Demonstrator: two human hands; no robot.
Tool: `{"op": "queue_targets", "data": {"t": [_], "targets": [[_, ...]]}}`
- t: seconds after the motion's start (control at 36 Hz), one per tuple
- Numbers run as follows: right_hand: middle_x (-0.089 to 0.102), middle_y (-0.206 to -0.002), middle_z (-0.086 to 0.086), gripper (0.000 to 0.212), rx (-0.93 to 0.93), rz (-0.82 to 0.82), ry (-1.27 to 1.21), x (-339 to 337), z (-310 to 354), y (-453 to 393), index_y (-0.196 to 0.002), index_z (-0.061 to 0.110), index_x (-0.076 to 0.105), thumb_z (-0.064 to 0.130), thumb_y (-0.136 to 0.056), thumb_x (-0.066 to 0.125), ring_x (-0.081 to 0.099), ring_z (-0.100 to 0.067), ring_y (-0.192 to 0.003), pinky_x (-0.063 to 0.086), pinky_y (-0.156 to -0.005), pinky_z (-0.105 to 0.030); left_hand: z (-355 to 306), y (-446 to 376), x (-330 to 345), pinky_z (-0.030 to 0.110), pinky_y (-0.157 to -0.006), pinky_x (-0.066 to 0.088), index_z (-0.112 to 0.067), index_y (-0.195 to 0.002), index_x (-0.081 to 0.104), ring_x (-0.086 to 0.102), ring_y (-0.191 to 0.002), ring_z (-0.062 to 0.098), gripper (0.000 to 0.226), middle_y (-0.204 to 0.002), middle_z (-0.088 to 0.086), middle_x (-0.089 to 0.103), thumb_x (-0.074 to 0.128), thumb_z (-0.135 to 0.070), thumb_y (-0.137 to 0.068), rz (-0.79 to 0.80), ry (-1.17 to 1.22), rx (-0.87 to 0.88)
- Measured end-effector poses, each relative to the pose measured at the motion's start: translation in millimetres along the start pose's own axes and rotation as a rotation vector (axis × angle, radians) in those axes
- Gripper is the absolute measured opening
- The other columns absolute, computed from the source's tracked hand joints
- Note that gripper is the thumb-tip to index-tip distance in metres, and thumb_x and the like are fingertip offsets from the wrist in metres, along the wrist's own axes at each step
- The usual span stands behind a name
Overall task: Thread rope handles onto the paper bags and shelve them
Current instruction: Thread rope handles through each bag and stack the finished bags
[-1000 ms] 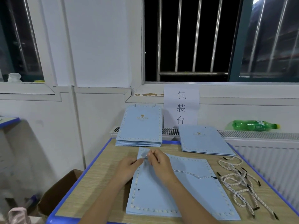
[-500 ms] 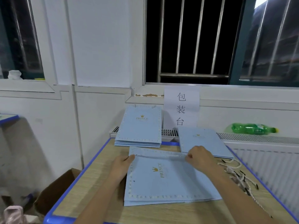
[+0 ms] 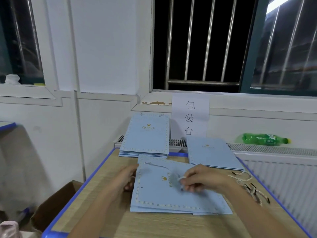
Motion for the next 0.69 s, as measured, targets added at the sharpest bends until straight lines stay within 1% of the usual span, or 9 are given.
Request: {"op": "queue_targets", "data": {"t": [0.03,0.08,0.14,0.19,0.33,0.44,0.5,0.61,0.69], "targets": [[0.071,-0.073,-0.001,0.008,-0.023,0.048,-0.067,17.0,3.1,-2.1,-0.082,0.008,0.070,0.013,-0.087,0.066,0.063,-0.005,-0.061,0.045,-0.053,-0.014,-1.1,3.1,5.6,0.017,-0.035,0.021,-0.012,-0.096,0.062,0.034,-0.033,0.008,0.023,-0.051,-0.002,0.053,0.060,-0.032,-0.084,0.083,-0.006,-0.009],[0.071,-0.073,-0.002,0.008,-0.062,0.109,-0.199,48.1,8.6,-8.4,-0.086,0.007,0.070,0.007,-0.089,0.063,0.064,-0.007,-0.062,0.045,-0.053,-0.014,-7.0,12.6,16.7,0.019,-0.040,0.023,-0.030,-0.121,0.054,0.039,-0.044,0.010,0.055,-0.069,0.000,0.062,0.063,-0.028,-0.066,0.287,-0.042,0.048],[0.070,-0.072,-0.003,0.012,-0.091,0.107,-0.318,68.4,12.6,-16.9,-0.091,0.007,0.071,0.005,-0.090,0.060,0.063,-0.007,-0.060,0.045,-0.051,-0.014,-9.2,24.2,25.3,0.021,-0.045,0.028,-0.040,-0.133,0.041,0.047,-0.059,0.013,0.079,-0.096,0.008,0.065,0.066,-0.021,-0.060,0.445,-0.096,0.124],[0.071,-0.074,-0.004,0.015,-0.111,0.077,-0.444,78.5,16.9,-25.3,-0.092,0.008,0.072,0.004,-0.091,0.057,0.064,-0.007,-0.060,0.047,-0.053,-0.015,-8.3,28.0,27.0,0.020,-0.047,0.031,-0.037,-0.136,0.034,0.054,-0.075,0.014,0.084,-0.112,0.006,0.065,0.067,-0.012,-0.063,0.479,-0.162,0.166],[0.069,-0.076,-0.006,0.013,-0.158,-0.034,-0.643,72.8,21.8,-36.3,-0.084,0.007,0.069,0.001,-0.090,0.058,0.064,-0.008,-0.062,0.048,-0.054,-0.016,-6.5,23.0,22.6,0.018,-0.047,0.032,-0.029,-0.133,0.042,0.054,-0.068,0.009,0.075,-0.104,0.005,0.069,0.067,-0.008,-0.065,0.371,-0.117,0.173],[0.060,-0.063,-0.001,0.016,-0.178,-0.136,-0.548,62.5,18.9,-39.6,-0.072,0.009,0.063,-0.004,-0.081,0.067,0.053,-0.009,-0.055,0.039,-0.049,-0.019,0.4,15.0,11.3,0.020,-0.050,0.034,-0.036,-0.128,0.048,0.044,-0.057,0.012,0.070,-0.098,0.011,0.072,0.071,-0.018,-0.065,0.254,-0.159,0.144],[0.055,-0.060,0.000,0.014,-0.168,-0.181,-0.475,61.3,17.3,-41.2,-0.075,0.011,0.065,-0.001,-0.082,0.066,0.048,-0.009,-0.053,0.037,-0.048,-0.019,1.5,13.7,8.1,0.021,-0.051,0.034,-0.037,-0.126,0.051,0.043,-0.054,0.012,0.066,-0.093,0.010,0.072,0.072,-0.019,-0.066,0.222,-0.177,0.140],[0.057,-0.061,0.004,0.023,-0.154,-0.218,-0.342,64.3,15.2,-42.6,-0.088,0.016,0.074,0.007,-0.093,0.053,0.046,-0.007,-0.052,0.037,-0.049,-0.018,-1.6,15.3,7.6,0.019,-0.046,0.031,-0.022,-0.112,0.065,0.040,-0.046,0.009,0.034,-0.074,0.004,0.066,0.067,-0.008,-0.081,0.179,-0.225,0.145],[0.061,-0.067,0.003,0.026,-0.160,-0.193,-0.385,64.3,15.0,-40.5,-0.091,0.015,0.074,0.006,-0.095,0.050,0.049,-0.006,-0.055,0.038,-0.049,-0.017,-3.4,16.6,8.4,0.019,-0.043,0.026,-0.010,-0.099,0.070,0.039,-0.042,0.009,0.015,-0.064,0.001,0.063,0.064,-0.009,-0.085,0.162,-0.259,0.153]]}}
Point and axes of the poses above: each hand's wrist, its own y-axis away from the middle knuckle, its own x-axis out of the palm, z = x × y, the point moved 10 cm from there along -y, towards the middle knuckle
